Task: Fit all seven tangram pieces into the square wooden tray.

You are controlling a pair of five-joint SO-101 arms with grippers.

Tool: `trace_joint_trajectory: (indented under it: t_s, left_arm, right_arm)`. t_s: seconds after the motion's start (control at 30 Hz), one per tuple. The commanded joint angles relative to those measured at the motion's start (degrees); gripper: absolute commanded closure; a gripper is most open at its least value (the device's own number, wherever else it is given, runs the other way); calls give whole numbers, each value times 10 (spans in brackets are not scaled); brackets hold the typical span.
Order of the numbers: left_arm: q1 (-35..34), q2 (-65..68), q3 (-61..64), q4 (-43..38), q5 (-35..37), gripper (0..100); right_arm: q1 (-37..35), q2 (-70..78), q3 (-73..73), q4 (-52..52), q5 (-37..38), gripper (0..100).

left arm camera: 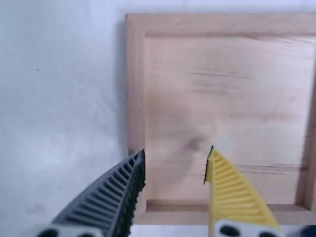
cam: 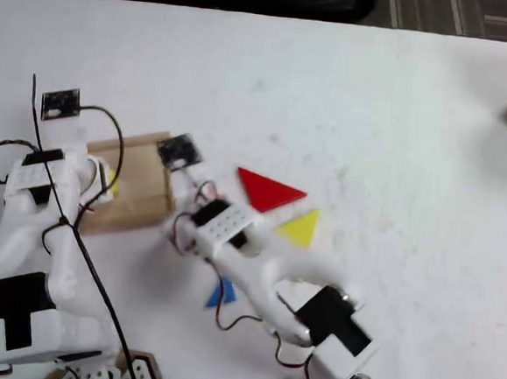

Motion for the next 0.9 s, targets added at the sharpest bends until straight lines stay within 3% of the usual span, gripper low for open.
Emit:
trace_joint_trajectory:
  t_s: [0.0,0.43,0.63,0.87]
  left_arm:
    - [7,-2,-24,-12,1,774]
    - [5,-3,-24,-14,1,771]
    - [5,-3,-24,-15,1,771]
    - [5,-3,-24,-16,1,771]
  right_arm:
    - [51,0,0,29,-3,822]
    - [16,-65,0,58,-5,817]
    - [5,-65,-1,11,-8,726]
    - [-1,-64,2,-37,-23,719]
